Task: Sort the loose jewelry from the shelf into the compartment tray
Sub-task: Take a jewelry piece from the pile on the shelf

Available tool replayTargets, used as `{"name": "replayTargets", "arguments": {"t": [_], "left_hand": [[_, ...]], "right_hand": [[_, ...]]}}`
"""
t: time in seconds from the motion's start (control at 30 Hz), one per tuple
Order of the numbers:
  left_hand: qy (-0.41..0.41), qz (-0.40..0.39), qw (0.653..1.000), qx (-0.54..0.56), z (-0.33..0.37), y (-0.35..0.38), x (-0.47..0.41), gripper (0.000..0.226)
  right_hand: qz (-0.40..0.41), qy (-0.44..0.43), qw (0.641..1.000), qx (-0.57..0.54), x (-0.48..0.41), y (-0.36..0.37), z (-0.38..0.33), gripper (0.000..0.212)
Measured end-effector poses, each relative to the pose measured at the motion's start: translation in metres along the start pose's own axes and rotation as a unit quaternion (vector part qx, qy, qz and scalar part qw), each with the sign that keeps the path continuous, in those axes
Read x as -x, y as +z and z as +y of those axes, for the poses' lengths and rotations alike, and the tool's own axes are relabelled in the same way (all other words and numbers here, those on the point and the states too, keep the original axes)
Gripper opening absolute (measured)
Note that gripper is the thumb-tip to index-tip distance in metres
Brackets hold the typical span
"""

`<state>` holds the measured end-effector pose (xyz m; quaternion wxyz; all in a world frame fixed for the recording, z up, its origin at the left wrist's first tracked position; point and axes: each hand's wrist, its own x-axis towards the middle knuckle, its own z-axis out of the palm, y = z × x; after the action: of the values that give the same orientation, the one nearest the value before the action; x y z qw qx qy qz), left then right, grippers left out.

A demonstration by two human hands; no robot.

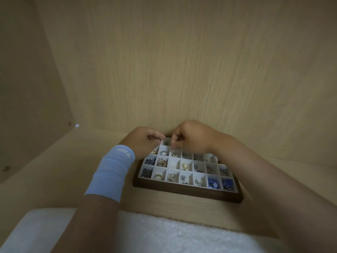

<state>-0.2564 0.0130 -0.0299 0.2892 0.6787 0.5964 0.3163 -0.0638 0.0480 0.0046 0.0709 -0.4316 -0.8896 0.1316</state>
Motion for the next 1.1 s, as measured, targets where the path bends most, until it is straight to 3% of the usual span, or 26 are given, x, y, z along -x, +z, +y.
{"name": "replayTargets", "arguments": {"t": [0.1, 0.17, 0.3, 0.43, 0.57, 0.67, 0.87, 1.1], "left_hand": [[0.011, -0.005, 0.996, -0.086, -0.003, 0.008, -0.001, 0.02], [0.018, 0.015, 0.996, -0.082, 0.0, 0.012, -0.001, 0.02], [-0.027, 0.068, 0.992, 0.103, 0.018, 0.014, 0.0, 0.012], [-0.118, 0.004, 0.935, 0.334, 0.024, 0.005, 0.0, 0.023], [-0.137, -0.008, 0.875, 0.465, 0.027, 0.006, -0.004, 0.018], [-0.147, -0.012, 0.852, 0.503, 0.031, 0.009, -0.005, 0.014], [-0.088, 0.061, 0.857, 0.504, 0.035, 0.006, -0.005, 0.022], [-0.032, 0.123, 0.903, 0.409, 0.037, -0.006, 0.001, 0.01]], "right_hand": [[-0.018, 0.014, 0.999, 0.042, -0.001, 0.012, -0.001, 0.007], [0.0, 0.006, 1.0, 0.015, -0.001, 0.014, -0.001, 0.008], [0.11, -0.009, 0.988, -0.109, 0.0, 0.013, 0.003, 0.006], [0.225, -0.049, 0.964, -0.133, -0.002, 0.003, 0.001, 0.005], [0.243, -0.065, 0.958, -0.137, -0.004, -0.011, -0.005, 0.005], [0.238, -0.07, 0.963, -0.108, -0.004, -0.023, -0.008, 0.007], [0.207, -0.039, 0.962, -0.175, -0.001, -0.037, -0.01, 0.007], [0.213, -0.038, 0.958, -0.187, -0.001, -0.035, -0.022, 0.011]]}}
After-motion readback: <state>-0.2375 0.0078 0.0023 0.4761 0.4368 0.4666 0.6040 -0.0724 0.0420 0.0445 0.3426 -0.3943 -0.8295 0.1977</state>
